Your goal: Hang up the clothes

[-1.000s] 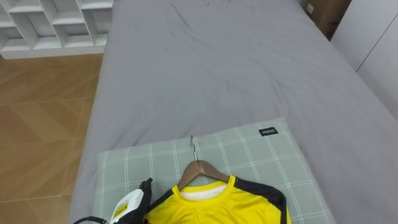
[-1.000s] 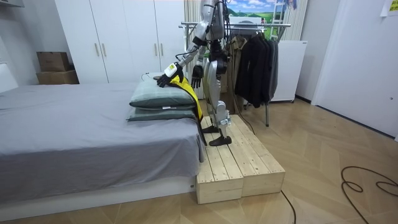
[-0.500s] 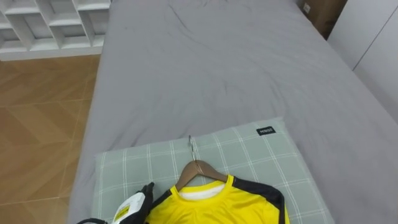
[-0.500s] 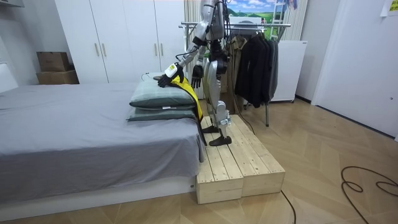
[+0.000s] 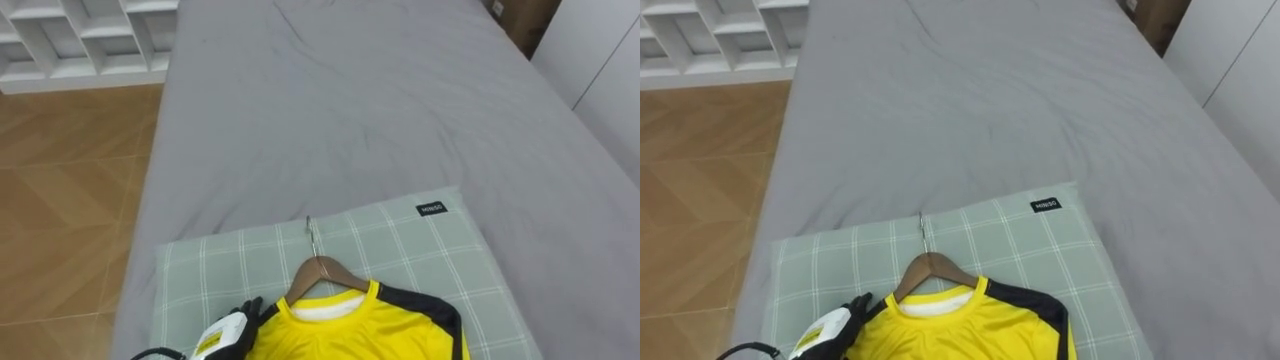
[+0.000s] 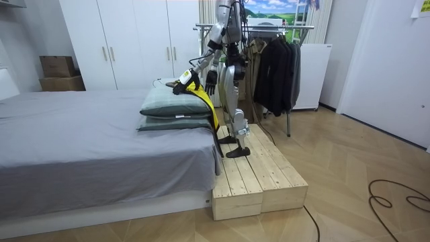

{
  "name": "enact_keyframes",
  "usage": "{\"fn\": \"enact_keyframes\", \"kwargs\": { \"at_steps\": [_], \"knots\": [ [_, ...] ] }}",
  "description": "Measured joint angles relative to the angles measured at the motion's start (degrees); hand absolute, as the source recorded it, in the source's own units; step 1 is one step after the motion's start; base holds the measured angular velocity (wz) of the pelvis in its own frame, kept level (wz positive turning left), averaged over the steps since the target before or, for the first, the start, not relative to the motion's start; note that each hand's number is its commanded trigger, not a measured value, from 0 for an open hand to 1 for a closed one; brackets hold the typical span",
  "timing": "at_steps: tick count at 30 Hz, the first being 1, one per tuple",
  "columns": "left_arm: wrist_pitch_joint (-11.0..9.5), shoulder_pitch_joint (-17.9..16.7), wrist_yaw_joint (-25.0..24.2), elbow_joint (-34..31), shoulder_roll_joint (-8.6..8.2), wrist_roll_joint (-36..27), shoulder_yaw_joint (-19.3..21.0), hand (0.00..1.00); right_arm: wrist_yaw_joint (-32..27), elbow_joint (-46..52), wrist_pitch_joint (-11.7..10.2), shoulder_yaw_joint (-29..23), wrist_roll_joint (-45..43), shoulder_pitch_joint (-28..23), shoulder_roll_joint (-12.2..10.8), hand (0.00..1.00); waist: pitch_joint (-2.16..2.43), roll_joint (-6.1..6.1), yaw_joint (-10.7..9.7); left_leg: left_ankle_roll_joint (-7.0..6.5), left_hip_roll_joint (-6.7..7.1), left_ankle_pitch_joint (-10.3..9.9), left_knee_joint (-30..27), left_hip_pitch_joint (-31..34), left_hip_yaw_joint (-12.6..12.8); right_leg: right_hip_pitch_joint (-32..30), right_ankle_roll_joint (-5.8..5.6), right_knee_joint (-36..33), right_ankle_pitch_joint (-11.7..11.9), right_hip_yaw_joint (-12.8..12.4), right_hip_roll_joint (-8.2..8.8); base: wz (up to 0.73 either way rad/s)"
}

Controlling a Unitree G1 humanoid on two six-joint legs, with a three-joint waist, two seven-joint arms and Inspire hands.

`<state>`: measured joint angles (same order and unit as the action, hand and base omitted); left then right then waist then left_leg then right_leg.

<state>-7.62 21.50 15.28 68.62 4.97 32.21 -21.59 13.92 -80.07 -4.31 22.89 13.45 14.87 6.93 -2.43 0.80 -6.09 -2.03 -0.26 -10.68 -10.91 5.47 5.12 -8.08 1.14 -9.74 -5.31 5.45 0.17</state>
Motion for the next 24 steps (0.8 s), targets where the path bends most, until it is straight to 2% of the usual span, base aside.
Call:
{"fn": "enact_keyframes", "kwargs": {
  "at_steps": [6,7,8,9,10,16,21,24],
  "knots": [
    [0.15,-0.03,0.42,0.0,-0.26,0.09,-1.34,0.0,-0.01,0.01,0.23,0.05,0.27,0.0,-0.18,0.0,0.16,-0.36,0.03,0.0,0.08,0.0,0.01,-0.1,-0.3,0.22,0.0,-0.03,0.0,0.35,0.09,0.02],
    [0.16,-0.03,0.43,0.0,-0.23,0.07,-1.61,0.07,-0.03,0.01,0.25,0.05,0.26,-0.02,-0.24,0.0,0.18,-0.41,0.01,-0.01,0.11,0.01,0.01,-0.1,-0.36,0.22,0.0,-0.04,0.0,0.39,0.11,0.0],
    [0.16,-0.03,0.43,0.03,-0.24,0.04,-1.76,0.45,-0.04,0.01,0.26,0.05,0.26,-0.08,-0.32,0.0,0.24,-0.49,0.01,-0.01,0.12,0.01,0.01,-0.11,-0.34,0.22,-0.01,-0.04,0.01,0.4,0.12,0.0],
    [0.16,-0.04,0.43,0.08,-0.22,0.04,-1.79,0.93,-0.04,0.01,0.29,0.04,0.26,-0.09,-0.37,0.0,0.26,-0.53,0.01,-0.01,0.12,0.01,0.02,-0.13,-0.34,0.22,-0.01,-0.04,0.01,0.4,0.11,0.0],
    [0.16,-0.05,0.43,0.15,-0.22,0.04,-1.79,1.0,-0.07,0.01,0.33,0.04,0.26,-0.09,-0.41,0.0,0.29,-0.58,0.01,-0.02,0.12,0.01,0.02,-0.14,-0.33,0.23,-0.01,-0.04,0.01,0.39,0.11,0.0],
    [0.16,0.01,3.15,0.02,0.22,0.07,-1.6,1.0,-0.18,0.01,0.67,0.03,0.26,-0.1,-0.57,0.0,0.6,-0.95,-0.03,-0.04,0.12,0.03,0.02,-0.37,-0.31,0.41,-0.02,-0.06,0.02,0.2,0.06,0.0],
    [0.3,0.02,4.32,0.35,0.5,0.04,-1.17,1.0,-0.54,0.09,0.67,-0.08,0.26,-0.07,-0.7,0.0,0.66,-1.21,-0.02,-0.04,0.12,0.03,0.05,-1.23,0.19,1.18,-0.04,0.07,0.0,-0.26,0.03,-0.04],
    [1.09,0.0,4.27,0.4,0.45,0.05,-1.19,1.0,-0.58,0.02,1.03,-0.11,0.21,-0.08,-0.75,0.0,0.65,-1.37,-0.07,-0.04,0.12,0.03,0.05,-1.22,0.2,1.13,-0.04,0.04,0.0,-0.35,0.02,0.0]
  ]
}}
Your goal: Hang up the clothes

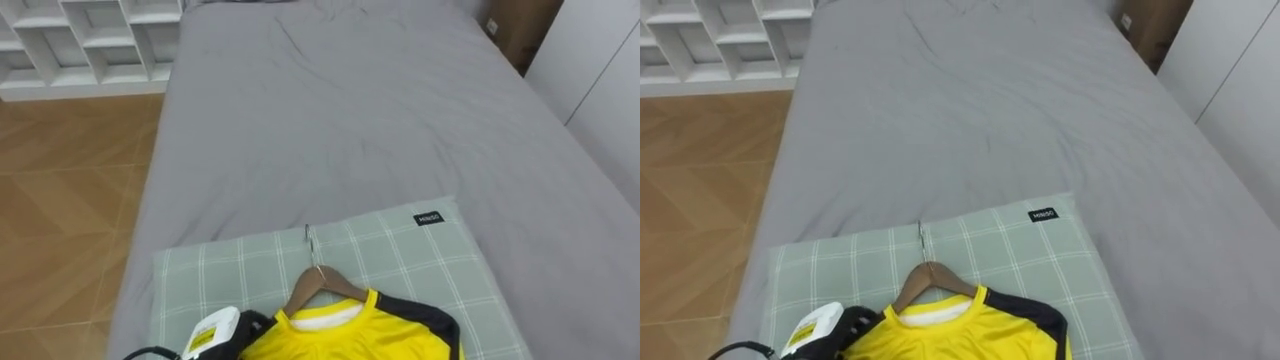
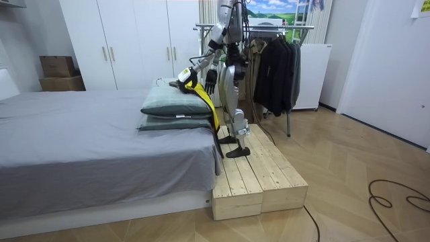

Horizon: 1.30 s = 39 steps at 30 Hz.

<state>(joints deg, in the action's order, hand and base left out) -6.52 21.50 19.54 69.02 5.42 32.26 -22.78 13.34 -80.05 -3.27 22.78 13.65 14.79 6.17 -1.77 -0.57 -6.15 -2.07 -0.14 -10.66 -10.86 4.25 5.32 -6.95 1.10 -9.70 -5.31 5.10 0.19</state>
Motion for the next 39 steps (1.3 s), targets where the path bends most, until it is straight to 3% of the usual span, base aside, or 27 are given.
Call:
{"fn": "enact_keyframes", "kwargs": {
  "at_steps": [8,30,39],
  "knots": [
    [0.03,-0.95,-0.29,1.16,-0.68,-0.05,-0.57,1.0,-1.1,0.0,0.12,0.16,0.04,0.01,-0.02,0.0,-0.06,-0.09,-0.04,0.0,-0.12,0.0,0.04,0.04,0.16,-0.06,0.01,0.0,0.0,-0.25,-0.13,-0.01],
    [-1.02,-0.99,-0.52,1.15,-0.55,-0.12,-0.32,1.0,-1.88,0.01,-0.03,1.35,2.26,0.02,-0.13,0.0,-0.33,-0.12,0.33,0.0,-0.15,0.0,-0.06,0.34,0.27,-0.51,0.01,-0.07,0.02,-0.39,-0.16,0.0],
    [-1.34,-0.99,-0.51,-0.18,-0.21,-0.6,2.61,1.0,-0.89,0.04,-0.29,-0.56,1.78,-0.09,-0.03,0.0,-0.24,0.22,0.19,0.0,-0.26,-0.01,-0.08,0.69,0.43,-1.05,0.11,-0.19,0.15,-0.46,-0.23,0.0]
  ]
}}
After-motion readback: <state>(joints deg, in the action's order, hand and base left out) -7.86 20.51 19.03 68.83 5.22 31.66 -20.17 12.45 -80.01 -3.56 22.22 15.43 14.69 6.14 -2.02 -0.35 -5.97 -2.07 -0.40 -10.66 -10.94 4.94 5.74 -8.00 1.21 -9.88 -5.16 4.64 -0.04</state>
